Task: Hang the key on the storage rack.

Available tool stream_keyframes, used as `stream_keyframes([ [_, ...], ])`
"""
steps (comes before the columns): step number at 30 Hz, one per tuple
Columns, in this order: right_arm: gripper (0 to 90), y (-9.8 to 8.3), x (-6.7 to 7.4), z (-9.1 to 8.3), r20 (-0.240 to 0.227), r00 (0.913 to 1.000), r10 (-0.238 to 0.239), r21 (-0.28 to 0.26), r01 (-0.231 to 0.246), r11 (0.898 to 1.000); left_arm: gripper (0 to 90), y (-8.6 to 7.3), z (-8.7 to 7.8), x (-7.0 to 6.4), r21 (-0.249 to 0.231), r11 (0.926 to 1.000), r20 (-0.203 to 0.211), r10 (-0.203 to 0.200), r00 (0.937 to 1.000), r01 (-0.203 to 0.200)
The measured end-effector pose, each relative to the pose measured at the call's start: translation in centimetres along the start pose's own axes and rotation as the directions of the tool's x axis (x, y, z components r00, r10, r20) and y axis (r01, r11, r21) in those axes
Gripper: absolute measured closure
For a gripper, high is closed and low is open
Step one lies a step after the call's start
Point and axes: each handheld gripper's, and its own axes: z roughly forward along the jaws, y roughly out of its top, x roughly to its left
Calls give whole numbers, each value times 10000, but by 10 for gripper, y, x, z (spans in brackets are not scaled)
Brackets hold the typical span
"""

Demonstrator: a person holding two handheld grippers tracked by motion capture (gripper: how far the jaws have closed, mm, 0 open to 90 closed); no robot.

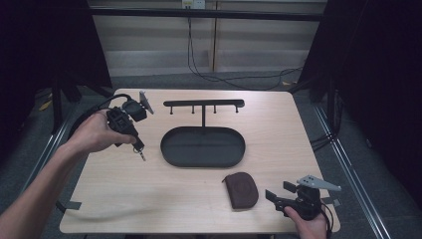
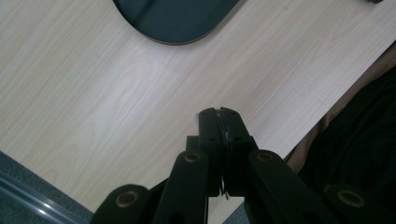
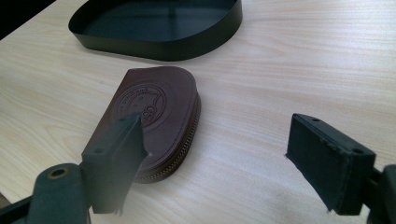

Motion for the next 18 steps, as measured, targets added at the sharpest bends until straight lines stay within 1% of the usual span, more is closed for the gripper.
stream_keyframes([
  [1, 186, 0, 0, 0, -4, 10000, -16, 11, 16, 10000, 890, 2, -1, 0, -15, 10000, 5, -28, 10000, 28],
  [4, 187, 0, 0, 0, -6, 10000, -6, 7, 6, 10000, 890, 7, -3, -1, -97, 9999, -10, 88, 10000, -88],
  [7, 186, 0, 0, 0, -3, 10000, -7, 0, 7, 10000, 889, 12, -6, -2, -174, 9998, 86, 110, 9999, -108],
  [10, 186, 0, 0, 0, 43, 10000, -6, 13, 6, 10000, 889, 17, -10, -1, -308, 9995, 59, 91, 9999, -89],
  [11, 186, 0, 0, -1, 40, 10000, -11, 1, 11, 10000, 889, 21, -13, 0, -365, 9993, 90, 63, 9999, -59],
  [12, 186, 0, 0, -1, 40, 10000, -11, 1, 11, 10000, 889, 21, -13, 0, -365, 9993, 90, 63, 9999, -59],
  [13, 186, 0, 0, -1, 44, 10000, -5, 8, 5, 10000, 889, 25, -16, 2, -455, 9990, 76, -22, 10000, 26],
  [14, 186, 0, 0, -1, 44, 10000, -5, 8, 5, 10000, 889, 25, -16, 2, -455, 9990, 76, -22, 10000, 26],
  [16, 186, 0, 0, -1, 30, 10000, -12, -4, 12, 10000, 889, 29, -19, 4, -620, 9978, 103, -239, 9997, 245],
  [18, 186, 0, 0, -1, 29, 10000, -16, 10, 16, 10000, 890, 33, -19, 6, -630, 9974, 158, -349, 9993, 359],
])
